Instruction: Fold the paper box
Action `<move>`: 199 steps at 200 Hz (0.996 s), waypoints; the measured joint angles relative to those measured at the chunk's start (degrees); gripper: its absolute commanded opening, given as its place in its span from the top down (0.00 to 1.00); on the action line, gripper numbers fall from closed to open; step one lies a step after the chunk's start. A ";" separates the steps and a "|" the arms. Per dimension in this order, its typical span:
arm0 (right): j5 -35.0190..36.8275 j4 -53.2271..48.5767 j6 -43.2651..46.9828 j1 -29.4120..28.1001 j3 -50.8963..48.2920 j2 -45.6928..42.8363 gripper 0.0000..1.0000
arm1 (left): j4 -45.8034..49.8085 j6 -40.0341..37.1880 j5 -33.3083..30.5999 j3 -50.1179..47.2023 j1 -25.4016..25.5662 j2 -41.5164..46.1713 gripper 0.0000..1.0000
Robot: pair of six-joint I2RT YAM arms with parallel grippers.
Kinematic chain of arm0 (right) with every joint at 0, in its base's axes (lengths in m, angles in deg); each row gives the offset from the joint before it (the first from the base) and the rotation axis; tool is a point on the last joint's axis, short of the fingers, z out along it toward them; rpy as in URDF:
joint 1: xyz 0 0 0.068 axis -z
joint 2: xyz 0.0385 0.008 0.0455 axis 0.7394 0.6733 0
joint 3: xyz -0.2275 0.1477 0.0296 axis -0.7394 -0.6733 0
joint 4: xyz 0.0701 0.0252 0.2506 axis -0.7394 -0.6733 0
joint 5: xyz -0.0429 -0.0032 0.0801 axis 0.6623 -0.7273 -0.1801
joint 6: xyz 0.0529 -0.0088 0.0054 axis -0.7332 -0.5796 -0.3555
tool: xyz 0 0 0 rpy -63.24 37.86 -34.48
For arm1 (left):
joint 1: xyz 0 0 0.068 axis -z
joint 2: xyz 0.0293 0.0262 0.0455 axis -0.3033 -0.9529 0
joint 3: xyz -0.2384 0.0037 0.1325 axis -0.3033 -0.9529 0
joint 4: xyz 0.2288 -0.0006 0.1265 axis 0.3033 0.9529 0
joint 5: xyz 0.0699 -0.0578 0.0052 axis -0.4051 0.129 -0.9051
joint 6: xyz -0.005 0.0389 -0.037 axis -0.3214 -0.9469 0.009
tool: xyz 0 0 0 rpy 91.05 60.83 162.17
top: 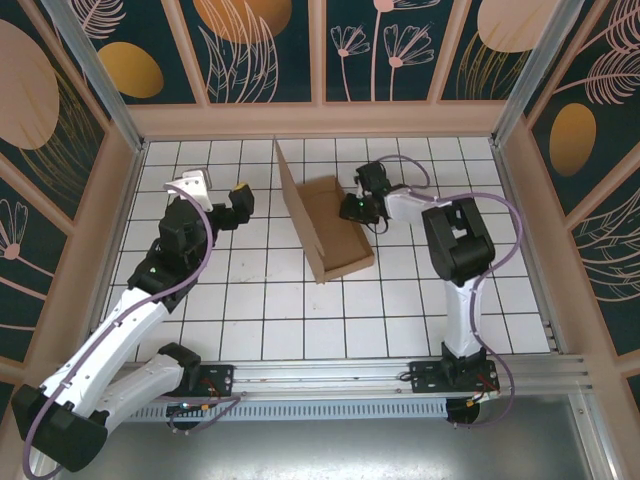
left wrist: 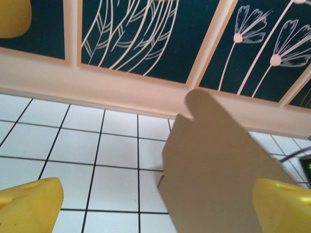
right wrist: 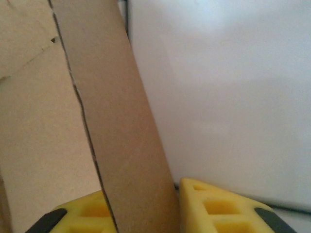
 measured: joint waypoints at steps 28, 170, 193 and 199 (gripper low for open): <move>0.09 10.60 -14.53 1.42 -15.96 -9.09 0.71 | -0.11 2.38 0.04 -1.66 0.00 -0.22 0.01; 13.38 14.67 -2.29 -6.45 -28.13 -29.18 0.30 | -0.61 4.15 0.55 -2.08 0.00 -1.27 0.01; 12.44 16.48 13.90 -4.52 -24.96 -27.50 0.30 | -0.90 4.48 0.57 -2.36 0.00 -1.22 0.01; 11.65 16.83 17.62 -4.07 -24.59 -26.75 0.30 | -0.92 4.55 0.59 -2.40 0.00 -1.22 0.01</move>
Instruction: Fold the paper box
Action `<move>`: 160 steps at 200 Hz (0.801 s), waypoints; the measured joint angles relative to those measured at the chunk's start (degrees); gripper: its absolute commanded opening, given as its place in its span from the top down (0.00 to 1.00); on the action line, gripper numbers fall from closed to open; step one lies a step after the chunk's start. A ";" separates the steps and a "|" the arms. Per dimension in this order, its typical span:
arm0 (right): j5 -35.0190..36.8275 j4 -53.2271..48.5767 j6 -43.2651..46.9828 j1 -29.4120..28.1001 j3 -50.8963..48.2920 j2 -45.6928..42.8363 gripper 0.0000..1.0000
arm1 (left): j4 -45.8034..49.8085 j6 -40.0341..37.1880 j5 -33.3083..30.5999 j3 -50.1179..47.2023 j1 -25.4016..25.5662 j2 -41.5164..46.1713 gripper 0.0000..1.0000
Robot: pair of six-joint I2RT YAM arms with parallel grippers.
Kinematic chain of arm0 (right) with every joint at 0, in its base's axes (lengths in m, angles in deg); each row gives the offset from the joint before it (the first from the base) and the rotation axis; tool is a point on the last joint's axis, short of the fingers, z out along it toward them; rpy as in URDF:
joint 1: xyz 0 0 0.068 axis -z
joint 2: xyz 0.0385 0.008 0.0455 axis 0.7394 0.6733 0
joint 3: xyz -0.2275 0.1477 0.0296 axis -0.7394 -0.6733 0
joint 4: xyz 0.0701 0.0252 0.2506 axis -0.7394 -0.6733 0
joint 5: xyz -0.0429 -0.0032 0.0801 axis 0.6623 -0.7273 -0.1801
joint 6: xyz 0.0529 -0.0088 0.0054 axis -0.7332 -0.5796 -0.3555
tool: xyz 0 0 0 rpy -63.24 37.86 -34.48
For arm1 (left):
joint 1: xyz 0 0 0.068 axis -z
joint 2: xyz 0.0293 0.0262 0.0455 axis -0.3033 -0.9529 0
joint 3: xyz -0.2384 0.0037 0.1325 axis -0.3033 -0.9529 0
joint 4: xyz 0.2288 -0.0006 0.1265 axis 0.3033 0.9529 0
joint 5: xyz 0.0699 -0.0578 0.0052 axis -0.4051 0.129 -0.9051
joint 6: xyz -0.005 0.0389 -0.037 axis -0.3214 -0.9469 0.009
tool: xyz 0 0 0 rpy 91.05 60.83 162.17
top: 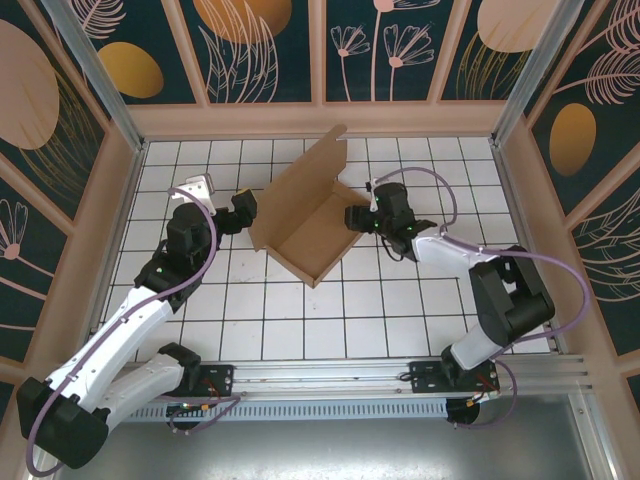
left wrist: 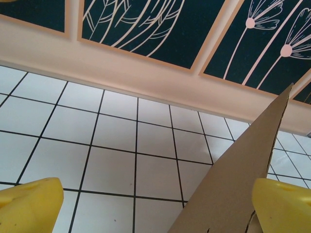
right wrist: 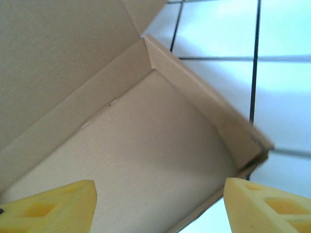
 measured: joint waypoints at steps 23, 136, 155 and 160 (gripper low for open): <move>-3.04 -0.24 10.27 1.92 2.95 4.52 0.30 | -0.07 0.02 -0.02 -0.13 0.00 0.00 0.01; -0.13 -8.74 26.95 4.76 26.75 26.93 0.42 | -0.09 0.00 -0.04 -0.96 0.00 0.28 0.01; 1.44 -10.56 27.61 4.70 28.89 29.57 0.53 | -0.09 0.00 -0.02 -0.96 0.00 0.28 0.01; 1.79 -10.97 28.15 4.68 29.51 30.32 0.55 | -0.09 0.00 -0.04 -0.96 0.00 0.28 0.01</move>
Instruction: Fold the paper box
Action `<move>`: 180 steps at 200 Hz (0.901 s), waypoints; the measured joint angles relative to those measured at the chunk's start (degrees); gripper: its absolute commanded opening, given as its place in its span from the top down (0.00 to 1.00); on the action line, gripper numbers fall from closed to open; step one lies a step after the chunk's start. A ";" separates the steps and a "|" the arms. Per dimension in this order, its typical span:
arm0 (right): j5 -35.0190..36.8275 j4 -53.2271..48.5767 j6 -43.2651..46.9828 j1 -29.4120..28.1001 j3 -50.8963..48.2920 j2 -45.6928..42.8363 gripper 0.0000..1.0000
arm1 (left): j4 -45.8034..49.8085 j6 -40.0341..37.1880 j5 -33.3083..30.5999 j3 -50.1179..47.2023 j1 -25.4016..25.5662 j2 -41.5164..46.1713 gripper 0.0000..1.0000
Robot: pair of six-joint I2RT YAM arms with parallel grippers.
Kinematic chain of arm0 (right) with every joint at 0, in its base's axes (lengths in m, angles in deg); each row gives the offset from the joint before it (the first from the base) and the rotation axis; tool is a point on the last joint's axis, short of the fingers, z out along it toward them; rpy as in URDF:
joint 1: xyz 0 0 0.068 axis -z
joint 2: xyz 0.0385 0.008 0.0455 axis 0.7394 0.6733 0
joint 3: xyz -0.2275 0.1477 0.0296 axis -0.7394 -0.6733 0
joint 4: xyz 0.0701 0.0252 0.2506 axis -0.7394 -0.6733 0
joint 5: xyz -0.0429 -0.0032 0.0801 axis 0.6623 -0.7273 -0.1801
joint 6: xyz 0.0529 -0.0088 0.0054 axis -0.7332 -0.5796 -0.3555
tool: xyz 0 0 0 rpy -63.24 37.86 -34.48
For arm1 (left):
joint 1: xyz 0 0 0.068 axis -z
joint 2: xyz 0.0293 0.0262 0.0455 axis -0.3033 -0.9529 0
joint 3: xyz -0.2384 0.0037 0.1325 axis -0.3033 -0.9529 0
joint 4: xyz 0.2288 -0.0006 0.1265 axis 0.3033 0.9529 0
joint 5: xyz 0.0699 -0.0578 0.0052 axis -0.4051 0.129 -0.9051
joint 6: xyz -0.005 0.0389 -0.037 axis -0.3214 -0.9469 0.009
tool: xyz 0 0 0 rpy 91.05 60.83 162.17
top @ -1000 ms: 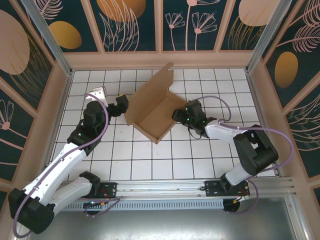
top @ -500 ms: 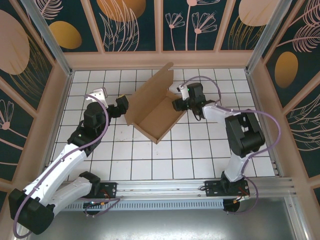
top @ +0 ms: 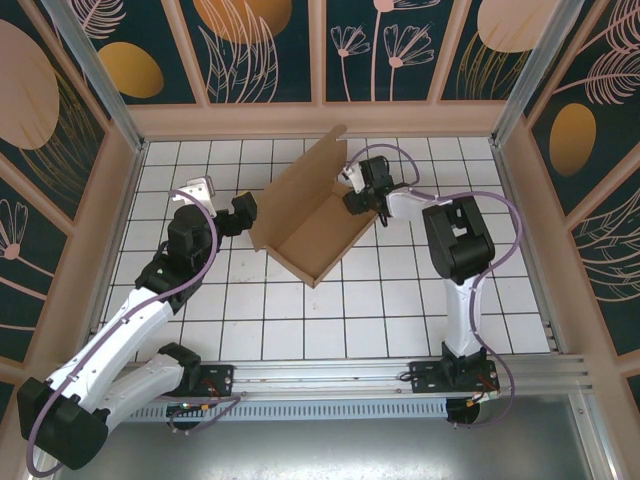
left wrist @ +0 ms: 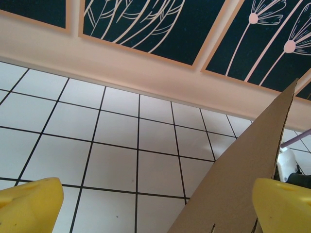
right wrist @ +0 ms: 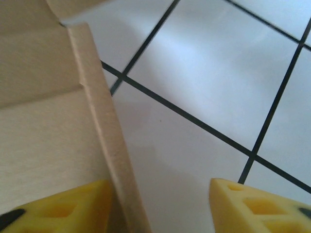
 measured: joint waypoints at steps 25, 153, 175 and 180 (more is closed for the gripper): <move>2.89 -0.98 1.62 -0.66 1.18 1.55 0.67 | 0.00 0.00 0.02 0.00 0.00 0.00 0.01; 15.89 -1.51 -8.55 -5.66 -9.03 -5.38 0.86 | -0.68 0.02 0.46 -0.33 0.00 0.39 0.01; 14.12 -2.56 -10.67 -5.66 -10.91 -7.37 0.64 | -1.20 0.02 0.46 -0.33 0.00 0.44 0.01; 13.07 -3.04 -11.08 -5.66 -11.32 -7.96 0.58 | -1.27 0.02 0.48 -0.33 0.00 0.44 0.01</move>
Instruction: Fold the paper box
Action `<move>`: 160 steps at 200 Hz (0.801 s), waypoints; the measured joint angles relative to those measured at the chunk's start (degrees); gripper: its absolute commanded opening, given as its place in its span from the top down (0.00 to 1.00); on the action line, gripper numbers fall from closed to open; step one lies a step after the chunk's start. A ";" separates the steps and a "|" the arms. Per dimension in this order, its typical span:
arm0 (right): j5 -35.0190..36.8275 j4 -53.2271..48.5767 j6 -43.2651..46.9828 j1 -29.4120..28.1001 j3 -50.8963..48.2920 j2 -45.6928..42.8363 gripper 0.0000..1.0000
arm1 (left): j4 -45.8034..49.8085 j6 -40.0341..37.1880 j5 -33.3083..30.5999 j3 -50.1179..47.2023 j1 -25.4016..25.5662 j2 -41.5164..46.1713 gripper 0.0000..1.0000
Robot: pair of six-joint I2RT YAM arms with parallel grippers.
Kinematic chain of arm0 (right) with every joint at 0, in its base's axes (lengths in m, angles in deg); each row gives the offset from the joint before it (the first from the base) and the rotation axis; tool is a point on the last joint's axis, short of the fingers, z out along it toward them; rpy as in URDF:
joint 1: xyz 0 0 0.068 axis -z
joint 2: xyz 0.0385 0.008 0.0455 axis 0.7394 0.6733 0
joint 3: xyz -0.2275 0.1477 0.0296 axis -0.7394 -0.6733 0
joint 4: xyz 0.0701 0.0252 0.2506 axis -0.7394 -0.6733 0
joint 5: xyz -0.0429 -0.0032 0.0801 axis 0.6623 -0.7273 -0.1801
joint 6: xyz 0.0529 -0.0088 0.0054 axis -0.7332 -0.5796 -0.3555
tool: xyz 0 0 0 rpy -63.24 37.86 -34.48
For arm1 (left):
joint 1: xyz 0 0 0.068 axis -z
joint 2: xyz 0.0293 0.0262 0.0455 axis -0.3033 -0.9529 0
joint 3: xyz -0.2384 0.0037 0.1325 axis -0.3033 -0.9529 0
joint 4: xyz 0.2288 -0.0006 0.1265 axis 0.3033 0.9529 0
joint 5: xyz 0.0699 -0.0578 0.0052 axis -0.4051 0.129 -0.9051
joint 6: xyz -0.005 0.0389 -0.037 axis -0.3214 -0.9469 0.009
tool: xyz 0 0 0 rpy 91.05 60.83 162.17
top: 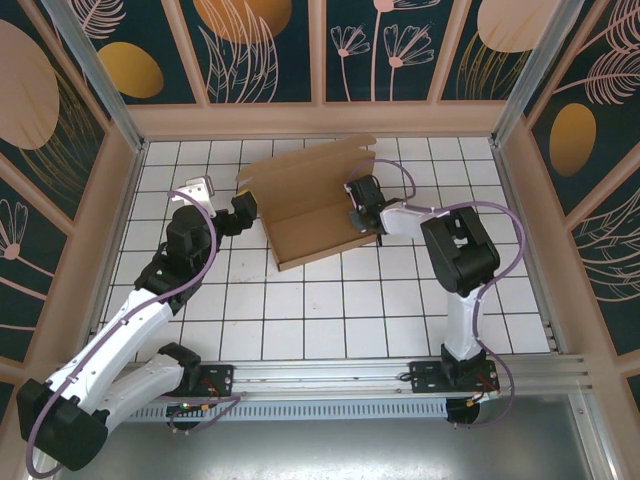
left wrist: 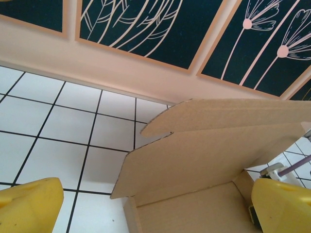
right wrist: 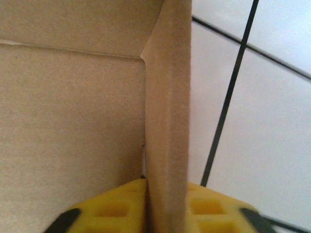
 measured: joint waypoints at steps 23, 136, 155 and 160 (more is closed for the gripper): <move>-7.67 -2.21 -0.98 0.35 -1.90 -3.65 0.49 | -0.02 0.00 0.00 0.00 0.00 0.09 0.01; -18.27 -15.32 -5.03 4.04 3.85 -6.82 0.58 | -0.04 0.00 0.17 -0.42 0.00 0.66 0.01; -17.86 -17.99 -4.96 3.72 4.35 -5.27 0.62 | -0.04 0.00 0.11 -0.42 0.00 0.83 0.01; -17.68 -18.49 -5.03 3.61 4.37 -4.96 0.63 | -0.02 0.00 -0.02 -0.44 0.00 0.90 0.01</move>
